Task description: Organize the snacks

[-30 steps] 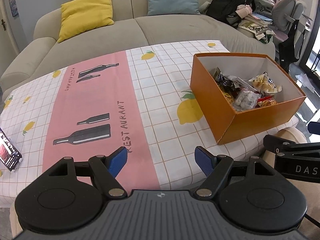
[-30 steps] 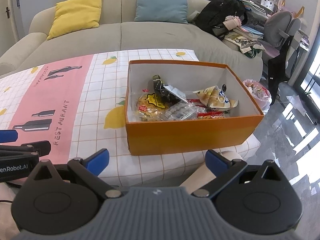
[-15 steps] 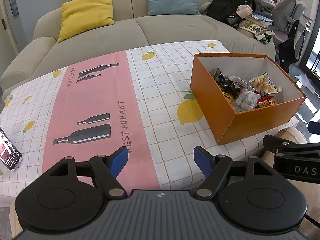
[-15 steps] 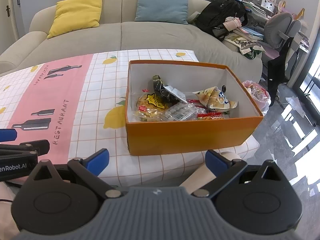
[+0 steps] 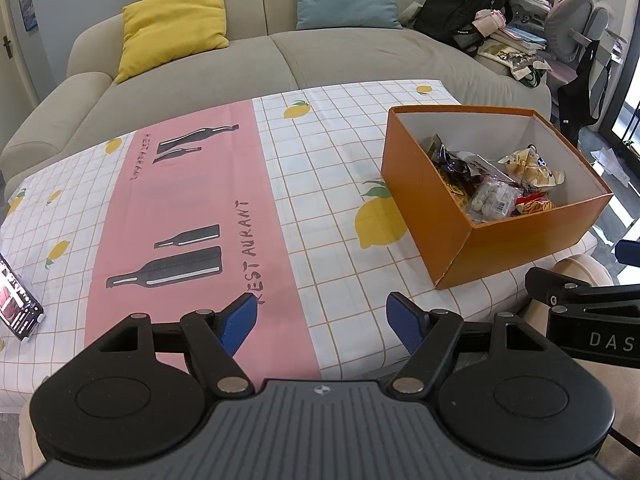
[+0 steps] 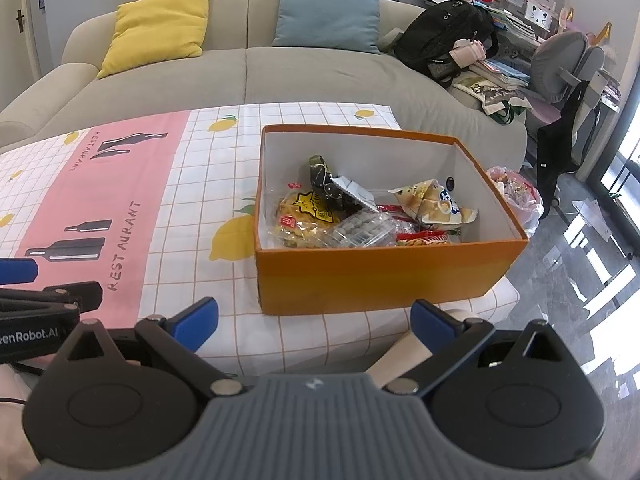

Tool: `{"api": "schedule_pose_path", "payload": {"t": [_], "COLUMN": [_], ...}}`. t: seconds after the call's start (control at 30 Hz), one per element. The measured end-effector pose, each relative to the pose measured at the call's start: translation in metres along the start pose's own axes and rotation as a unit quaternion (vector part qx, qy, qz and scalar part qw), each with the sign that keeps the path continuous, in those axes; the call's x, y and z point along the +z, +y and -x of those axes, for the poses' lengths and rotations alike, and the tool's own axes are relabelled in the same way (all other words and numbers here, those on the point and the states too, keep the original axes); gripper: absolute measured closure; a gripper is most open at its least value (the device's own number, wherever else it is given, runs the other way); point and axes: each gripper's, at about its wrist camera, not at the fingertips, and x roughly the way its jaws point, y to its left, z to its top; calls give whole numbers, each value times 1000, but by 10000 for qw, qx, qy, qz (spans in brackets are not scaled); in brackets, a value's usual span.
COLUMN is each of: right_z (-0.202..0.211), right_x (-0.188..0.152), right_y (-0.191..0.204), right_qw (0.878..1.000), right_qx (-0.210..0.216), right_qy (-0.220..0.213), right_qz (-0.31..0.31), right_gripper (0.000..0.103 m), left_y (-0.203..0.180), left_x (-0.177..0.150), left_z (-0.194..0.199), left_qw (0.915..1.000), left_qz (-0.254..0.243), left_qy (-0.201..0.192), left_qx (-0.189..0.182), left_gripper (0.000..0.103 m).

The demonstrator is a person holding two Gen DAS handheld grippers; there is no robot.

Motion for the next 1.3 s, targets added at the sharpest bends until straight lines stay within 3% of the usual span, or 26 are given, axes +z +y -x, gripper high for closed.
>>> {"api": "schedule_pose_path", "payload": {"t": [1.3], "right_z": [-3], "right_x": [0], "right_y": [2], "right_qw": [10000], "right_qx": [19], "right_qy": [29], "right_qz": [55], "right_gripper": [4], "left_y": [-2], "left_x": [0], "left_z": [5], "left_qw": [9999], "left_qz": [-12], "left_qy": [-107], "left_qx": [130], "left_gripper": [19]}}
